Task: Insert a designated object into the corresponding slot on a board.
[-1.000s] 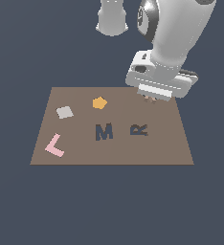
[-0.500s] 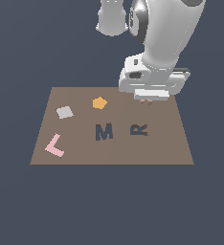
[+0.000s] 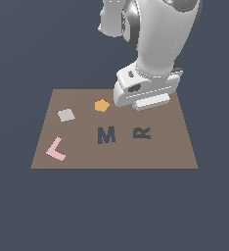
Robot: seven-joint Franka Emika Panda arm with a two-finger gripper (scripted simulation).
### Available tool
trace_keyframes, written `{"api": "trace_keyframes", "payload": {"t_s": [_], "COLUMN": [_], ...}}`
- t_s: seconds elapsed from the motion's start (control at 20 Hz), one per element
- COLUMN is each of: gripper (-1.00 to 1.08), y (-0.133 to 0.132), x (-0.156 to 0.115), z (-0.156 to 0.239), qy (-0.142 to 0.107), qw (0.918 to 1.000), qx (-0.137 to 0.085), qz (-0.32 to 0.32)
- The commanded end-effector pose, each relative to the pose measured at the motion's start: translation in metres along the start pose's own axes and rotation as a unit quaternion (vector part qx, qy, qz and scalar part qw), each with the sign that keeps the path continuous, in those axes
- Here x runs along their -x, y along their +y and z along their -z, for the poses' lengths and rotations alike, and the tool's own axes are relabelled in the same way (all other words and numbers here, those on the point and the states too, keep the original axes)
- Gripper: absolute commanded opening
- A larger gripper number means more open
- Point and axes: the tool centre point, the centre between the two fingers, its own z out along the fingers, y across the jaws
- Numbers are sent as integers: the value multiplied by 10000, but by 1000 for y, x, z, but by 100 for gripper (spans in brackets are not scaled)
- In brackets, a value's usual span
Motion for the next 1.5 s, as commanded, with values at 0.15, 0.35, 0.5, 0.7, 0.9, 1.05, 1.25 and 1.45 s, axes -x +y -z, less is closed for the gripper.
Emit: {"api": "trace_keyframes", "payload": {"t_s": [0.15,0.35,0.5,0.7,0.9,1.05,1.25,1.45], "gripper": [-100,-100,-100,-100,-100,-100,-100,-100], "y": [15,25,31,37,41,42,42,41], "x": [-12,-22,-31,-45,-58,-68,-78,-87], "z": [1,1,2,2,3,3,3,4], "qy": [3,4,4,4,4,4,3,2], "qw": [9948,9844,9728,9521,9267,9071,8820,8598], "qx": [1,2,3,3,4,4,4,3], "qz": [1018,1758,2315,3057,3757,4209,4712,5107]}}
